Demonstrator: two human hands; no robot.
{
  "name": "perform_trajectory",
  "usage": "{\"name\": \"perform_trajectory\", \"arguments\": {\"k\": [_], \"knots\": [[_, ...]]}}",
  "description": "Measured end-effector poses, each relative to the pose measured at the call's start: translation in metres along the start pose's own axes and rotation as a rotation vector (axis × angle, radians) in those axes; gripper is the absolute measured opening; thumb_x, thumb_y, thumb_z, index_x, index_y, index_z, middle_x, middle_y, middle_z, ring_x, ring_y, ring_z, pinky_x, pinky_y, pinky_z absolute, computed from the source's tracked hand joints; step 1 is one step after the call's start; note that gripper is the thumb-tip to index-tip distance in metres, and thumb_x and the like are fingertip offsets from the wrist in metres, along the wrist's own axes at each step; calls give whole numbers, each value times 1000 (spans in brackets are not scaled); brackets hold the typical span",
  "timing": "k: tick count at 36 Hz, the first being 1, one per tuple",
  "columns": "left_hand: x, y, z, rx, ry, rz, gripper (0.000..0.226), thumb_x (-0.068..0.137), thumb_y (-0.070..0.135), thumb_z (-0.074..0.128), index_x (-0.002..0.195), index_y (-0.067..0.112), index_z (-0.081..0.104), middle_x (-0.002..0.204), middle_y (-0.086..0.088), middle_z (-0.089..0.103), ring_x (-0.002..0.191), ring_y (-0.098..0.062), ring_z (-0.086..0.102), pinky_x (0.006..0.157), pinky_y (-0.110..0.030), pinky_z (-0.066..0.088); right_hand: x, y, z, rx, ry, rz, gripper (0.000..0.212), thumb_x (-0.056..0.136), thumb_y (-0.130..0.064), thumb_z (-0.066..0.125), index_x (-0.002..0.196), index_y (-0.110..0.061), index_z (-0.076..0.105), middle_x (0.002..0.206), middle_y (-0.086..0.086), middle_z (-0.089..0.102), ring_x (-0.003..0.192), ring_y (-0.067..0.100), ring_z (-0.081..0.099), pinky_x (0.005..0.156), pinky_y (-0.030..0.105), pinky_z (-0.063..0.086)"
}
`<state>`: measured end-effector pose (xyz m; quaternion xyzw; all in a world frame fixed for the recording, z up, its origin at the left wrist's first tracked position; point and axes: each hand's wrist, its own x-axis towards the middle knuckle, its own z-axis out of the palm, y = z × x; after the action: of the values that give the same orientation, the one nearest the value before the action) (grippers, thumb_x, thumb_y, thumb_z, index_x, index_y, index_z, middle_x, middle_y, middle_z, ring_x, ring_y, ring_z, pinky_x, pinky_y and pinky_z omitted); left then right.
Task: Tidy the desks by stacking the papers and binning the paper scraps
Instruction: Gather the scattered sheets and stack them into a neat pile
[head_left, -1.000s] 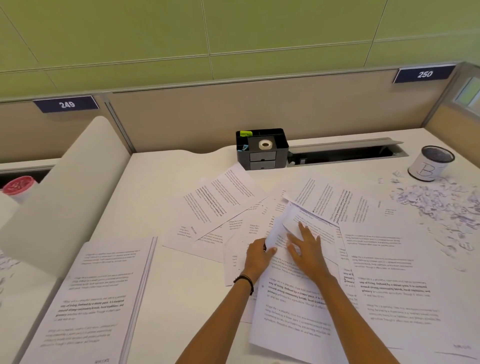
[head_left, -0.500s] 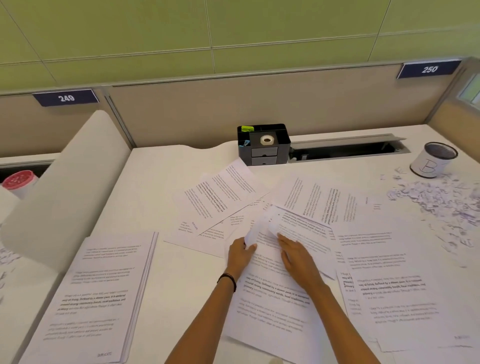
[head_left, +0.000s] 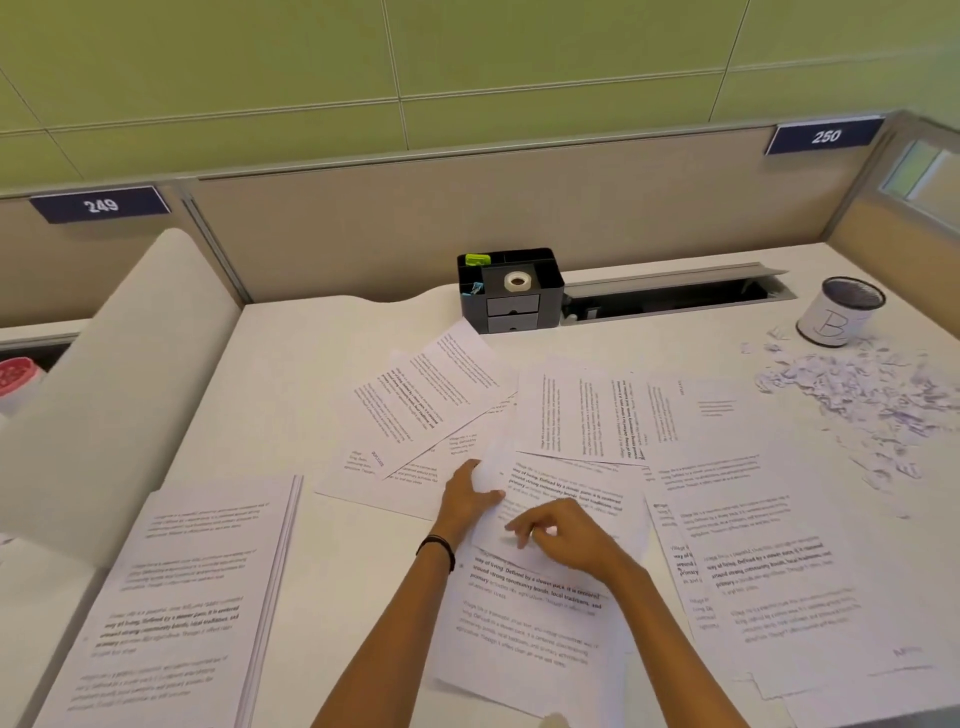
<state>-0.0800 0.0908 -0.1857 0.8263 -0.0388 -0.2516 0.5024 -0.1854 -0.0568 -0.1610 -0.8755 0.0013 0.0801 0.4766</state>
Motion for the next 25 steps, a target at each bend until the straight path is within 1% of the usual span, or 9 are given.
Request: {"name": "perform_trajectory", "arguments": {"k": [4,8,10,12,15,17,19,22,25], "knots": [[-3,6,0,84,-36,-38,68,73,17,78,132,6,45,134,-9,46,126,-27,43,104,-35,35,9,12,-18,6,199,41,33,84,5,49,97,-17,70,97,-7,69,96,8,63,91,30,51],[-2,4,-9,219,-100,-68,79,78,20,75,142,7,31,147,-8,33,135,-25,32,109,-32,27,14,34,-33,-89,303,107,33,90,-3,52,120,-14,56,128,5,55,120,19,49,104,29,36],[-2,5,-15,317,-179,-97,79,73,25,78,139,7,37,143,-7,39,130,-25,39,106,-31,33,19,40,-39,-159,278,141,39,91,-7,53,130,-10,49,140,9,43,132,25,37,110,30,25],[-1,5,-21,383,-259,-117,85,54,37,81,128,9,49,134,-7,51,117,-26,52,100,-38,44,25,41,-43,-246,244,184,46,92,-12,53,136,-9,42,148,11,32,138,25,27,113,32,19],[4,1,-26,423,-334,-114,83,46,38,79,119,8,53,125,-4,56,107,-25,58,90,-41,51,37,41,-45,-380,222,208,55,92,-21,54,142,-11,34,153,10,22,142,24,18,115,34,15],[1,9,-23,398,-339,-113,73,63,25,82,124,8,46,125,1,50,111,-25,55,90,-35,50,44,41,-46,-462,188,216,61,92,-27,54,145,-11,28,155,11,17,143,24,15,116,35,12],[3,12,-18,356,-304,-76,61,76,20,76,127,7,44,128,-3,49,116,-24,50,92,-33,47,51,39,-45,-544,120,239,67,92,-32,53,147,-12,20,155,12,14,144,24,14,117,36,13],[4,19,-12,272,-247,-11,57,82,25,71,129,12,43,133,-4,49,120,-22,47,95,-31,41,58,34,-43,-669,64,242,67,93,-36,49,147,-13,18,155,12,16,142,26,18,113,37,21],[6,21,-5,197,-208,10,54,82,28,70,127,14,43,130,-2,51,115,-19,49,97,-31,41,62,32,-40,-727,100,226,60,94,-36,46,145,-13,24,150,11,27,136,27,29,107,37,32]]}}
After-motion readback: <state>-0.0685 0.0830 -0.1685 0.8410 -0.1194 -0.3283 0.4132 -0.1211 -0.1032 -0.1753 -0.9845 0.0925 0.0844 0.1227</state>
